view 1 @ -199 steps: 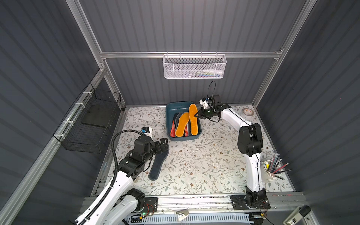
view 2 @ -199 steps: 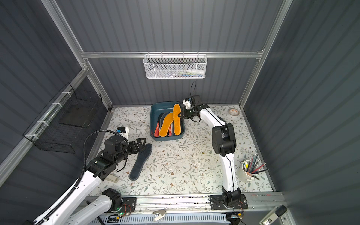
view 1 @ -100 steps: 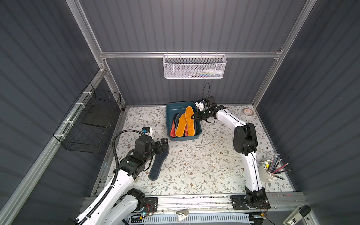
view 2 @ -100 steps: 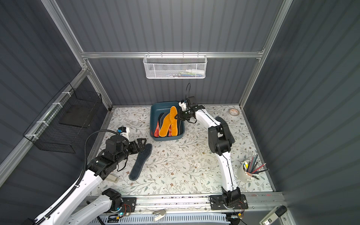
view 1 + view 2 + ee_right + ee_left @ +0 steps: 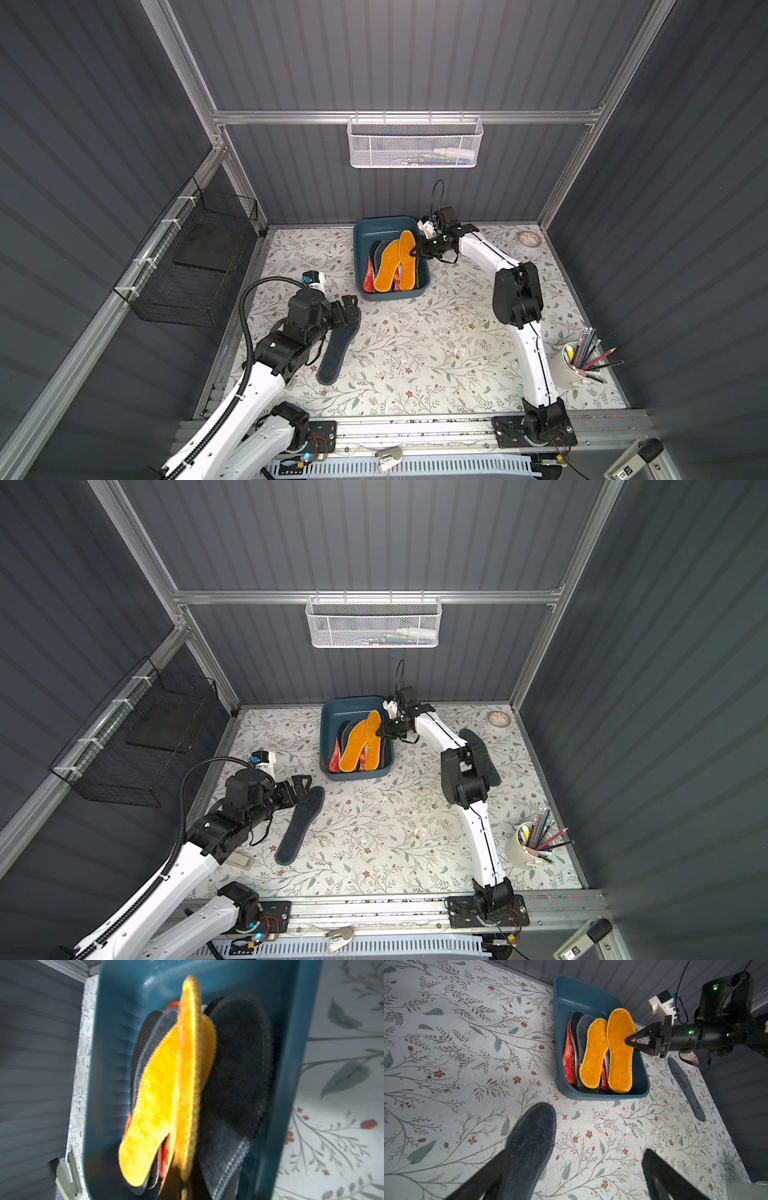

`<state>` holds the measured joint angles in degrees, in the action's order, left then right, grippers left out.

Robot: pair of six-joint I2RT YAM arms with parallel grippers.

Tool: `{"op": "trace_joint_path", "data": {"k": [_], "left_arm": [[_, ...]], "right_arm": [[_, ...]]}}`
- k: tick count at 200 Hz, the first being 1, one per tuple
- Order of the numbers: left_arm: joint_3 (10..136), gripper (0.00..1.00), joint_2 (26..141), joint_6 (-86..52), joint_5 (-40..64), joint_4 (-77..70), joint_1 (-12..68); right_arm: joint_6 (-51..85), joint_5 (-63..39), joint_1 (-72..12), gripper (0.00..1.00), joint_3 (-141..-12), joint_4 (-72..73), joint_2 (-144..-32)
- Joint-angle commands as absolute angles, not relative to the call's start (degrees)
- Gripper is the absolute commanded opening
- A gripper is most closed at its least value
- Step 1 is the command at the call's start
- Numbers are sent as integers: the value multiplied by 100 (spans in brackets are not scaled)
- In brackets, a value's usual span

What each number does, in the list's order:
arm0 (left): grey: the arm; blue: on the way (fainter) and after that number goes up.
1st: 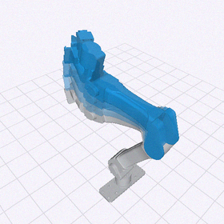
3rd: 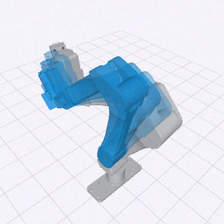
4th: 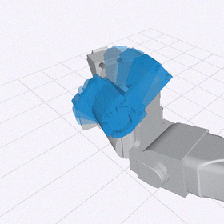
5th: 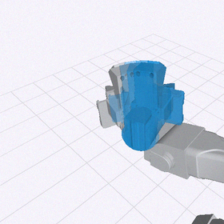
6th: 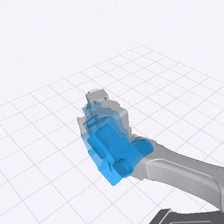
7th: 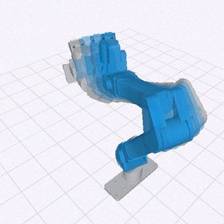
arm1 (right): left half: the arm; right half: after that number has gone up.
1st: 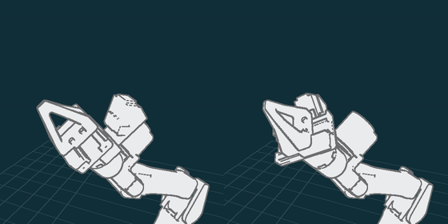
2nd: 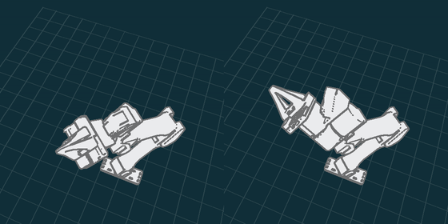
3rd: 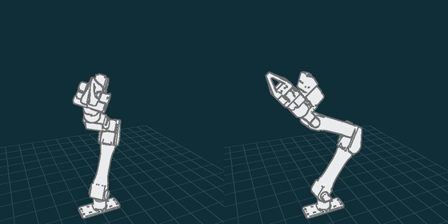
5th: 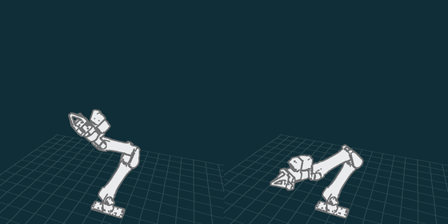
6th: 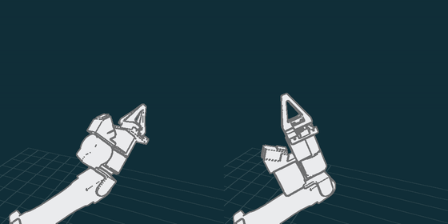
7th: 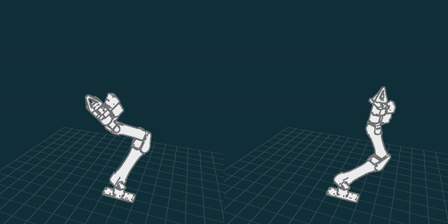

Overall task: Put the insoles into the storage box
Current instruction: Place the insole in the storage box, then pick up the insole from the center of the board.

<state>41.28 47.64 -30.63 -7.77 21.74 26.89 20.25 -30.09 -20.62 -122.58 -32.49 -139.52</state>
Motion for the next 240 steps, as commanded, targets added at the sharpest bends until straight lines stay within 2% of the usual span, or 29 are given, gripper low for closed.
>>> {"op": "trace_joint_path", "data": {"k": [1, 10, 39, 99, 114, 137, 194, 240], "left_arm": [[4172, 100, 4788, -3156, -985, 2389, 2663], [4173, 100, 4785, -3173, -1023, 2419, 2662], [4202, 100, 4795, -3213, -1186, 2579, 2663], [4234, 100, 4898, -3363, -1458, 2883, 2663], [4210, 100, 4933, -3403, -1494, 2924, 2663], [4175, 100, 5028, -3461, -1517, 3035, 2663], [3988, 100, 5399, -3598, -1168, 3091, 2663], [3674, 100, 5678, -3792, -832, 2944, 2663]], "right_arm": [[1842, -2816, -2056, 10, -12527, -3548, -14036], [1808, -2775, -2050, 15, -12567, -3592, -14043], [1675, -2646, -2057, 42, -12681, -3729, -13900], [1704, -2128, -2065, 84, -12284, -3498, -12726], [1731, -1995, -2059, 91, -12020, -3353, -12368], [1830, -1991, -2065, 99, -11241, -2836, -11615], [2381, -1489, -2063, 99, -7698, -387, -8982], [2719, -1284, -2064, 99, -6208, -175, -7918]]}}
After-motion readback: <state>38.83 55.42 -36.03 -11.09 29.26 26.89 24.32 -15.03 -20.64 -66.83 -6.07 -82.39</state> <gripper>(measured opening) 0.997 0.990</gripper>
